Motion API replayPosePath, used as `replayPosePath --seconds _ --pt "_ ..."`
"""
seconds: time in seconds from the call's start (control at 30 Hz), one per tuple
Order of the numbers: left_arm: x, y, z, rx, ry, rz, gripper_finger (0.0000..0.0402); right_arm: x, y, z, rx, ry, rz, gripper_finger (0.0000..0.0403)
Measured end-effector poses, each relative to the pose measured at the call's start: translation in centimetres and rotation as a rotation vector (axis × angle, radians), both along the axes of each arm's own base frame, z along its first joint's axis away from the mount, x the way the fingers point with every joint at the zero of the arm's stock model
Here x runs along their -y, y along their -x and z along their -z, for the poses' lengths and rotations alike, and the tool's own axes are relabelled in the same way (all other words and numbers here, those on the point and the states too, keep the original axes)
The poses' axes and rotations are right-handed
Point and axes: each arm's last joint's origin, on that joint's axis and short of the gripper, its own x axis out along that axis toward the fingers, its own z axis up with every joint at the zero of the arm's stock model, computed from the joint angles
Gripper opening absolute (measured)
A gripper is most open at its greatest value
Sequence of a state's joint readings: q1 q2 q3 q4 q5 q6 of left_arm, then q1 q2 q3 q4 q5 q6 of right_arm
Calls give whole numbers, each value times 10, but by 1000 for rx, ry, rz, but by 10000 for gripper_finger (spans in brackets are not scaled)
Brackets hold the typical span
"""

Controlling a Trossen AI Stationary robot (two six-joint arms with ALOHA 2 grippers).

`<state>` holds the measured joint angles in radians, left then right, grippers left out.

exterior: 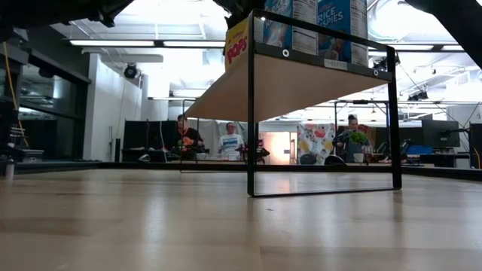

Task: Stack cereal on shelf
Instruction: Put the right red cereal box on the shelf, then put the red cereal box on the shelf aligned with the other red cereal box

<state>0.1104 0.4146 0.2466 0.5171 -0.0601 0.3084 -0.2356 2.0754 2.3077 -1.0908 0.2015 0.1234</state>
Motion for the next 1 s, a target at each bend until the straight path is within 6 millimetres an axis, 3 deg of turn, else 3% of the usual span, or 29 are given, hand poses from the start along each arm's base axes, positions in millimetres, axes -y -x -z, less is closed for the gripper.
replayPosePath --seconds 0.23,0.47,1.0 --pt "0 0 0 0 0 0 0 1 0 -1 3 14 20 0" --pt "0 0 0 -1 0 -1 0 -9 7 -16 58 -44 -145 0" --pt "0 -2 6 -56 30 4 0 -47 76 -74 61 -73 -248 0"
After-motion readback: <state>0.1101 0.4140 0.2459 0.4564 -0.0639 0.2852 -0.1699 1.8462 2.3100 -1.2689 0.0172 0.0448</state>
